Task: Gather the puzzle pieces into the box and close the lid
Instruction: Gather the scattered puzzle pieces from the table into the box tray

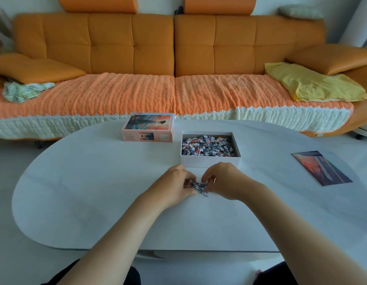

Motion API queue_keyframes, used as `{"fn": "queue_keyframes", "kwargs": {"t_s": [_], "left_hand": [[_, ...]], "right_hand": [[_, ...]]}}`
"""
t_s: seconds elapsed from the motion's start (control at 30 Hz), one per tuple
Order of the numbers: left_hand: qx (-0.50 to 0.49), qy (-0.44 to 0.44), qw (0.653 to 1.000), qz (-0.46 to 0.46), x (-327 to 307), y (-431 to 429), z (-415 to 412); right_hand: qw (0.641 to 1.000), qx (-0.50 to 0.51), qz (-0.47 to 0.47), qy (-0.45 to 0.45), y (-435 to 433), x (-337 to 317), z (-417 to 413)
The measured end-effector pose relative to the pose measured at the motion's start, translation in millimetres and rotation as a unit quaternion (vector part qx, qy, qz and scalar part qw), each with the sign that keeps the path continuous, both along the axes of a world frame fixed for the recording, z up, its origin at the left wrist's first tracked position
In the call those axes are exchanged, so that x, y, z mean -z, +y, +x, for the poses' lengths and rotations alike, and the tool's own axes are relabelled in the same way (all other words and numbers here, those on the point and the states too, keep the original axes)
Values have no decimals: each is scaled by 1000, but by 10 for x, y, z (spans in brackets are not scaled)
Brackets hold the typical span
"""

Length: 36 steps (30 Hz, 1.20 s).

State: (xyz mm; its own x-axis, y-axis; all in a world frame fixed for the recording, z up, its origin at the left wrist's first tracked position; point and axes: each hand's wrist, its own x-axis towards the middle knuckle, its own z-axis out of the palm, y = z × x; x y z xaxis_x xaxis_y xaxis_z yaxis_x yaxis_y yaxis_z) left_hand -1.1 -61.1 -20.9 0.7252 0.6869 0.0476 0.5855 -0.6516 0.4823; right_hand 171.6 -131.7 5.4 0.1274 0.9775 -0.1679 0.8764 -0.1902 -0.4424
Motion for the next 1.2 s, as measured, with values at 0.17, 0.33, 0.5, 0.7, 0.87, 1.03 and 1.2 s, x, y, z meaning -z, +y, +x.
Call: {"fn": "queue_keyframes", "kwargs": {"t_s": [0.17, 0.33, 0.5, 0.7, 0.87, 1.03, 1.2], "left_hand": [[4, -17, 1000, -19, -41, 57, -53], [9, 20, 1000, -6, -62, 87, -113], [29, 6, 1000, -1, -118, 24, 17], [7, -16, 1000, -26, -92, 54, 23], [-18, -9, 1000, -16, -62, 123, -76], [9, 2, 1000, 2, -102, 72, -31], [-10, -7, 1000, -23, -87, 79, -13]], "right_hand": [[999, -7, -40, -6, -4, -70, 17], [999, -12, -46, 7, 13, -74, -39], [999, 7, -27, 44, 86, -50, -133], [999, 6, -12, 33, 85, -38, -157], [999, 10, -22, 35, 89, -51, -164], [999, 5, -10, 38, 112, -45, -201], [1000, -3, -13, 25, 119, -53, -205]]}}
